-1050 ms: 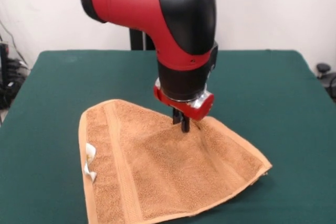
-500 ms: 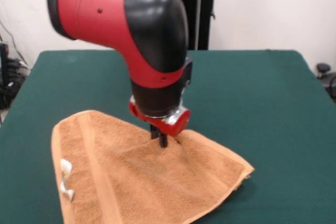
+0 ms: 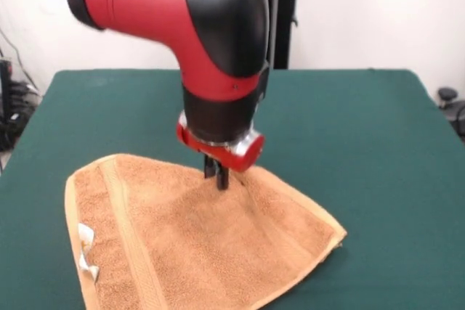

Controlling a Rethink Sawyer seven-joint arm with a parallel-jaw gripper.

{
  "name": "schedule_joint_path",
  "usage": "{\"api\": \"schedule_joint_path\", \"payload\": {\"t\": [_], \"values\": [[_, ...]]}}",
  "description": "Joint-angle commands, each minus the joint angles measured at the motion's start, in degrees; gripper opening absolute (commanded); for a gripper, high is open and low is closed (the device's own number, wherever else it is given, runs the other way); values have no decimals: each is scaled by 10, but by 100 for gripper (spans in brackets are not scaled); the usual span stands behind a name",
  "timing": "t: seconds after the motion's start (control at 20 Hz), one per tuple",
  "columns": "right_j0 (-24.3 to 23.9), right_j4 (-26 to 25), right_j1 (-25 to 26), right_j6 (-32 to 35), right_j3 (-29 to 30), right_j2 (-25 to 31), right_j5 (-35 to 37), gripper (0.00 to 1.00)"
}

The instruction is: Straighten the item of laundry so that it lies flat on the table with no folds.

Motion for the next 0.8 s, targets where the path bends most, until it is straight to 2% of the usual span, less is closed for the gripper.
{"api": "schedule_joint_path", "payload": {"t": [0.05, 0.15, 0.3, 0.35, 0.4, 0.55, 0.8], "values": [[4, -47, -95, -33, 94, 5, 80, 0], [-4, -56, -90, -34, 90, 13, 78, 0], [-10, -75, -61, -45, 33, 25, 96, 0], [-21, -74, -31, -51, 5, 45, 80, 0], [-39, -63, -2, -55, -8, 74, 34, 0], [-60, -44, 32, -41, 2, 112, -23, 0], [-60, -55, 31, -12, 26, 118, -68, 0]]}}
